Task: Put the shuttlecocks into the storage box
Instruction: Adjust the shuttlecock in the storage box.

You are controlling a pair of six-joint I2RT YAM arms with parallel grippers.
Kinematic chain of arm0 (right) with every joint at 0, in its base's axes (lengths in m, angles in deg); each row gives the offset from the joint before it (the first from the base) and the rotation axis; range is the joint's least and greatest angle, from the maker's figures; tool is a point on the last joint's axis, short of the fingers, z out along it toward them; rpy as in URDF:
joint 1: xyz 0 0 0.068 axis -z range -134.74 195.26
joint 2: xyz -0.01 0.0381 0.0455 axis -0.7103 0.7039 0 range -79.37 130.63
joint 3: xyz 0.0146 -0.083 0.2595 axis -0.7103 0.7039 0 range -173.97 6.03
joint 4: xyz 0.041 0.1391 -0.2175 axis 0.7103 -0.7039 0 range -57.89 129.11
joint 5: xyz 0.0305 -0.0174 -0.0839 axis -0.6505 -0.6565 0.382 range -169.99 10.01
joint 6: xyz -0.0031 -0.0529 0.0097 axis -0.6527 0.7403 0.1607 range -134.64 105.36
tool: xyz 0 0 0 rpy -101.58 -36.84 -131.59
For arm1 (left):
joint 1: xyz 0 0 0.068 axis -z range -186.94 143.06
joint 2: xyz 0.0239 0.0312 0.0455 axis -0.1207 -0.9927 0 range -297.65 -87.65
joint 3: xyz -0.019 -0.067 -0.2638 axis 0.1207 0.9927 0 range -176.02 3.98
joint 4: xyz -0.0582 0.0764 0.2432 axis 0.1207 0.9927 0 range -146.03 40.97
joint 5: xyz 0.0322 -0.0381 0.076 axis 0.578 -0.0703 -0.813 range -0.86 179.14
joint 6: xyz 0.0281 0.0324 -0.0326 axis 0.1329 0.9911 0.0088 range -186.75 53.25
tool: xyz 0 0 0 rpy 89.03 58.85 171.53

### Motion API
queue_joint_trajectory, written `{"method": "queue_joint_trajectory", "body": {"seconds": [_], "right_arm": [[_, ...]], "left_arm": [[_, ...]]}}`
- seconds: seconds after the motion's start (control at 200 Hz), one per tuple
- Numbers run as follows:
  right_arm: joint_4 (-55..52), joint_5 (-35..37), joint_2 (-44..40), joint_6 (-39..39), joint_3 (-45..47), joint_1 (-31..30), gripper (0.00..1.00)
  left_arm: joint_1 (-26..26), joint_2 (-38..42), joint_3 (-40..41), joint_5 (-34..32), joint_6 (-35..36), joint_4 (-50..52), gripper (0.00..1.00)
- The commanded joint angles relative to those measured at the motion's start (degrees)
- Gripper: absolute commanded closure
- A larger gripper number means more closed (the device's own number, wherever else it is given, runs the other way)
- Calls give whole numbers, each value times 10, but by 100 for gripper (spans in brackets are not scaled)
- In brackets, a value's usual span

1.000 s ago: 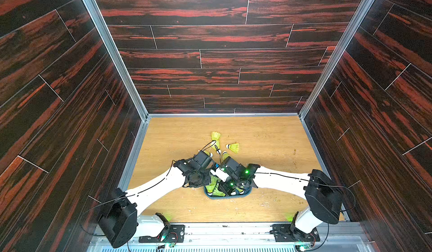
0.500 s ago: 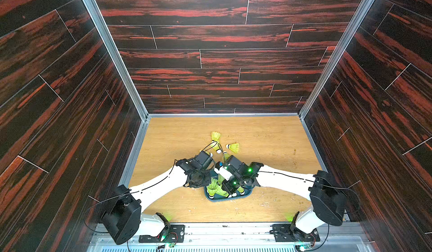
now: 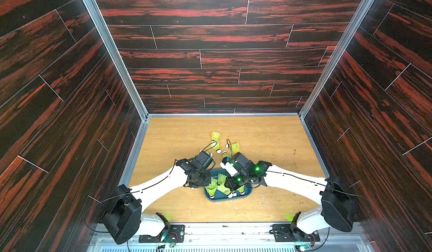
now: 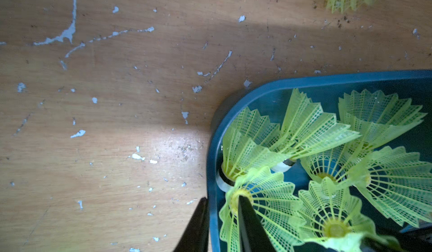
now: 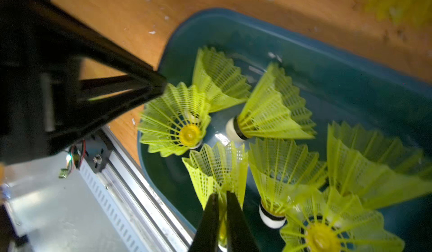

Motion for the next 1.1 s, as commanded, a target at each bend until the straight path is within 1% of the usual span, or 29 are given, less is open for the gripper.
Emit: {"method": "queue_joint_trajectory", "body": {"seconds": [0.0,0.346,0.701,0.802,0.857,0.992,1.092], "right_arm": [[11,-1,-10,-59,14,4,89],[93,10,-52,-177,63,6,89],[126,10,-58,-211,86,6,87],[139,1,-52,-219,95,6,82],[138,-1,-47,-221,96,5,75],[135,-6,-46,-226,95,3,60],[127,-8,-47,-227,93,3,55]], "left_arm": [[-2,12,-3,-6,3,10,74],[-2,27,6,2,-14,-8,74],[-5,69,30,15,-41,-39,74],[-6,73,29,17,-41,-36,74],[-6,76,30,16,-41,-33,74],[-7,84,30,13,-40,-28,74],[-8,88,33,13,-40,-26,74]]}}
